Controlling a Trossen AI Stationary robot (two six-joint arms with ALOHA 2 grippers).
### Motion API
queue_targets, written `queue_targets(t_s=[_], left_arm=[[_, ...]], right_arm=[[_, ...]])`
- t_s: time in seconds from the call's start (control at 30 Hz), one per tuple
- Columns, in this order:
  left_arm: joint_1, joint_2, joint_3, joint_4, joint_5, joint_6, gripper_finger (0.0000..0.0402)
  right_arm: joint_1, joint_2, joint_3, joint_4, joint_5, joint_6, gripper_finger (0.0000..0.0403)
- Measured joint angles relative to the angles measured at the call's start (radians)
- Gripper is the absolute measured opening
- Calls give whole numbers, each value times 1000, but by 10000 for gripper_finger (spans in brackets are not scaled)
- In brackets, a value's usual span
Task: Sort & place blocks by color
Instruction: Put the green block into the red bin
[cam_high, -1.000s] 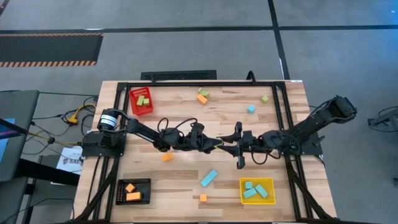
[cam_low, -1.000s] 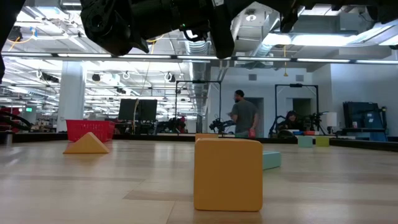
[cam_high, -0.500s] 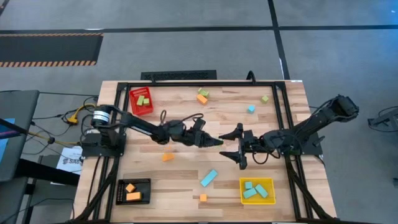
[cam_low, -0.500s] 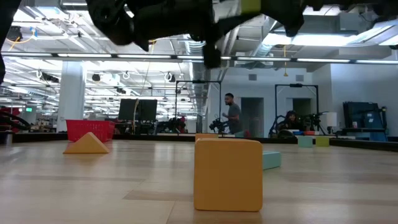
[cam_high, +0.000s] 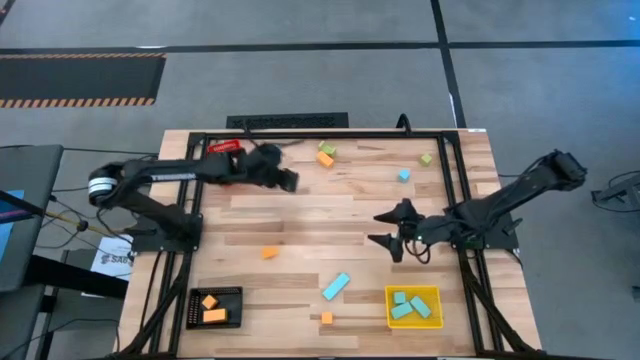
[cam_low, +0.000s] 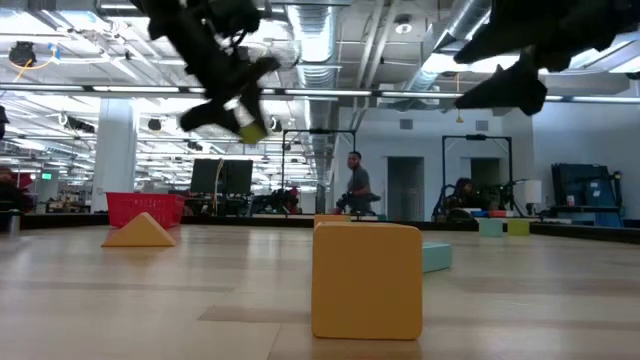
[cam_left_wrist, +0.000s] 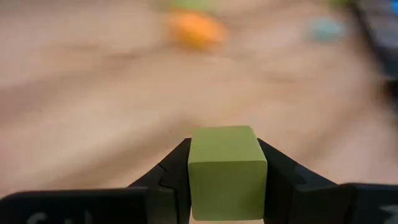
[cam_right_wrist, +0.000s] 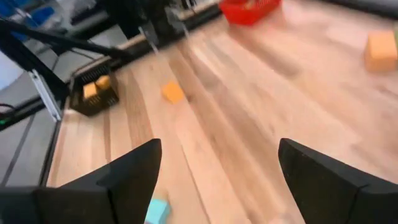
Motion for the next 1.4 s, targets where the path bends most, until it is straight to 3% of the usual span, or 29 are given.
queue_targets(t_s=[0.17, 0.3, 0.47, 0.67, 0.87, 0.93, 1.1, 1.2, 1.3, 1.4], left_arm=[[159, -35, 0, -232, -129, 39, 106], [311, 19, -1, -351, -206, 69, 106], [460, 88, -2, -363, -200, 150, 106], [547, 99, -2, -405, -211, 181, 106], [587, 99, -2, -505, -124, 211, 109], [586, 99, -2, -540, -113, 219, 150], [586, 99, -2, -585, -78, 219, 296], [581, 99, -2, -595, -68, 223, 358], [568, 99, -2, -594, -72, 217, 390], [547, 99, -2, -584, -88, 215, 393]], right_arm=[[17, 70, 0, 35, -13, 35, 342], [24, 126, 0, 76, -16, 87, 341], [32, 182, 0, 163, -63, 122, 337], [61, 206, 0, 182, -93, 188, 337], [92, 206, 0, 182, -92, 190, 337], [95, 206, 0, 176, -92, 189, 337], [93, 206, 0, 175, -89, 174, 337], [93, 206, 0, 175, -89, 173, 337], [93, 206, 0, 175, -89, 173, 337], [95, 206, 0, 175, -89, 173, 337]])
